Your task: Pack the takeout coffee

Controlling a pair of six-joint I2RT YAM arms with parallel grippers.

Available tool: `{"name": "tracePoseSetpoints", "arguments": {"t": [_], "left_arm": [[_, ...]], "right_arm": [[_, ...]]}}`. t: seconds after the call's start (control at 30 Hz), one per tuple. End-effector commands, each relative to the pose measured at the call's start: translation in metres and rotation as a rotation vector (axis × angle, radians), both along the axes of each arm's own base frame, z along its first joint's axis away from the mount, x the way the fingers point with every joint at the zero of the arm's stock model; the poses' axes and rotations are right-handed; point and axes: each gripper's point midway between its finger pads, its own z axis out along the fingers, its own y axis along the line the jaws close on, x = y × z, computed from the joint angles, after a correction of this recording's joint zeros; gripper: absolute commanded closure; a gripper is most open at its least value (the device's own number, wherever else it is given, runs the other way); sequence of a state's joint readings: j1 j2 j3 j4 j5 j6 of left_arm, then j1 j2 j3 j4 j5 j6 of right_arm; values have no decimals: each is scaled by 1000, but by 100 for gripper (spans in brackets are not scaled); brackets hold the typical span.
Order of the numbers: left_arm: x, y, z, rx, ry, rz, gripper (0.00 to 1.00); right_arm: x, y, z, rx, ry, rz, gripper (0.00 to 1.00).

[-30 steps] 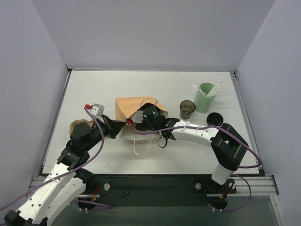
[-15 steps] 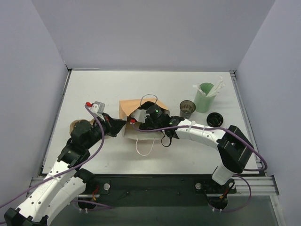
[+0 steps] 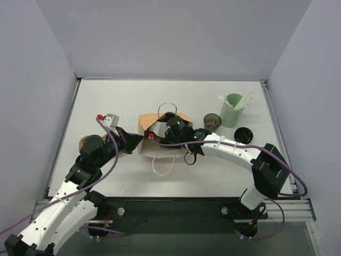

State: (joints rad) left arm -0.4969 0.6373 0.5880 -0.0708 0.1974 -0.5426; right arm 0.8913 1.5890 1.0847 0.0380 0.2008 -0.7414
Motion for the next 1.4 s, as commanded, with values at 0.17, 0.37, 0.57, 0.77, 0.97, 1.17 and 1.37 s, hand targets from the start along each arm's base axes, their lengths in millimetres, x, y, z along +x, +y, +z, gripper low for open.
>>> {"name": "tracePoseSetpoints", "arguments": {"t": [0.17, 0.37, 0.57, 0.77, 0.97, 1.17, 1.37], "left_arm": [[-1, -3, 14, -2, -19, -18, 100], [0, -4, 16, 5, -23, -25, 100], [1, -5, 16, 6, -24, -27, 100], [1, -6, 20, 0, -31, -33, 100], [2, -7, 24, -5, -29, -36, 100], [2, -8, 24, -10, -19, -33, 100], [2, -11, 27, -8, -3, -51, 100]], "right_arm": [[19, -8, 55, 105, -74, -100, 13], [18, -9, 55, 84, -54, -98, 11], [15, -11, 57, 77, -41, -93, 4], [13, -12, 56, 76, -19, -79, 0], [5, -8, 55, 84, 26, -46, 0], [3, -8, 57, 91, 48, -48, 0], [3, -9, 62, 93, 56, -44, 0]]}}
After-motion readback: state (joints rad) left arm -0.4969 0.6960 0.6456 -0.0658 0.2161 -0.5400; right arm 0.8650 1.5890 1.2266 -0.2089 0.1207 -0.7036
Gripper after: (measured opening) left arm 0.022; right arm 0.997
